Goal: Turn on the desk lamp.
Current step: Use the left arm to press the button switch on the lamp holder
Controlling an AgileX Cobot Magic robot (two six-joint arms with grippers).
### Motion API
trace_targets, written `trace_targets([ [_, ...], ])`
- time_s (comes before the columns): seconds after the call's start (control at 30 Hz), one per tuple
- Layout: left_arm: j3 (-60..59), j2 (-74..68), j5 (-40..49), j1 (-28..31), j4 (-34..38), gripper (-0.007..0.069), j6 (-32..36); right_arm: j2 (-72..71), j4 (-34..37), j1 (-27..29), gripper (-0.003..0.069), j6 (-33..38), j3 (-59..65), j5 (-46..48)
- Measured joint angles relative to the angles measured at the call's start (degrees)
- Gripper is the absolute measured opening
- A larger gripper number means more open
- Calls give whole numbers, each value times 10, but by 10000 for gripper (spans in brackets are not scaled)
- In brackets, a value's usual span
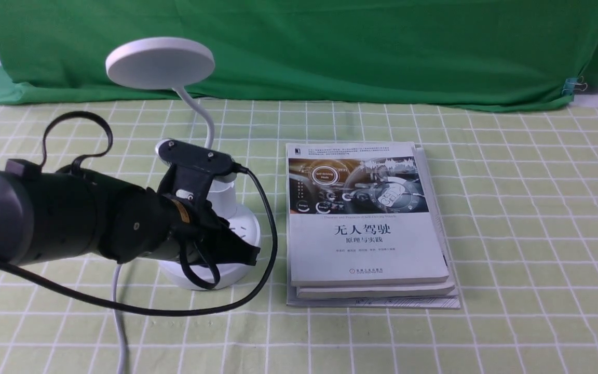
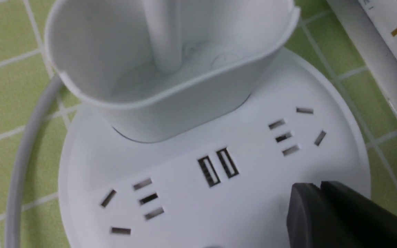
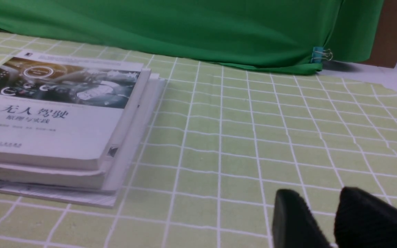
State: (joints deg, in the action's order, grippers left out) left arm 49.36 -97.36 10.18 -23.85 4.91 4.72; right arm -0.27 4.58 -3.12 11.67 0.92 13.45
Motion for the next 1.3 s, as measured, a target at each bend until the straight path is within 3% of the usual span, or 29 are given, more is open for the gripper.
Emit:
trace_targets([
  [1.3,23,-14,24,0,-9,19,-1,0,0,0,244,0,0,0],
])
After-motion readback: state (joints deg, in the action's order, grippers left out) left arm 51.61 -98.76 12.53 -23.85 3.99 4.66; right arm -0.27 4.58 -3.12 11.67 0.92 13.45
